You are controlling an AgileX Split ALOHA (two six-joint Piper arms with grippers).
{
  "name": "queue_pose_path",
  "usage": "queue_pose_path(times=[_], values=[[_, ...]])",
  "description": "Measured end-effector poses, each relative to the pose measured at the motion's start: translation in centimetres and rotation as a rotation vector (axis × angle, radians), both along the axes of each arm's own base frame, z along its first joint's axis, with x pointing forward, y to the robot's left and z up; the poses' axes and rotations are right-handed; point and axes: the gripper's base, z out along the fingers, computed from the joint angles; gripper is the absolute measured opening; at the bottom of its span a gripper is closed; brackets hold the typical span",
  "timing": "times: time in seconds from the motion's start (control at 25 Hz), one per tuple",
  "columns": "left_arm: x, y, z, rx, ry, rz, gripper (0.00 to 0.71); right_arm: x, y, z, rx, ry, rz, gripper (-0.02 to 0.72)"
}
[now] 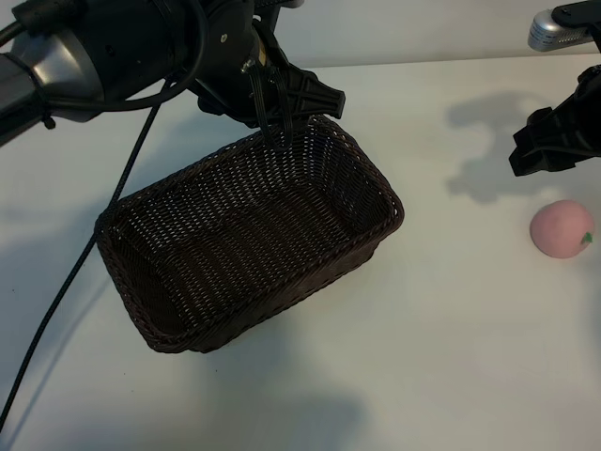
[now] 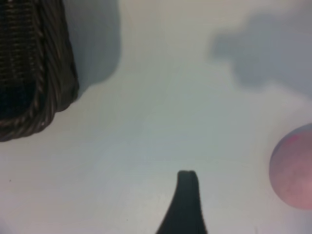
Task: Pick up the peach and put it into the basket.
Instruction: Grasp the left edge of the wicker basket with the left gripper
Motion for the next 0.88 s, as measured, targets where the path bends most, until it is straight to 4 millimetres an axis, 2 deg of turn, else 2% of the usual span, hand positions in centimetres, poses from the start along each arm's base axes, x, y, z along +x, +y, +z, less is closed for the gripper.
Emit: queue_pose_path(times=[0.36,0.6,0.88], values=[[-0.9,1.8,-0.2,0.071,0.092,0.128,0.584,0.0,0.0,0.0,0.0,0.0,0.0,0.595],[-4.3,4.5,-0.7,0.053,0.125,0.231,0.584,0.0,0.0,0.0,0.0,0.002,0.001,0.595],[-9.3,8.9,-2.1,0.048,0.144,0.399,0.584,0.0,0.0,0.0,0.001,0.002,0.0,0.595]])
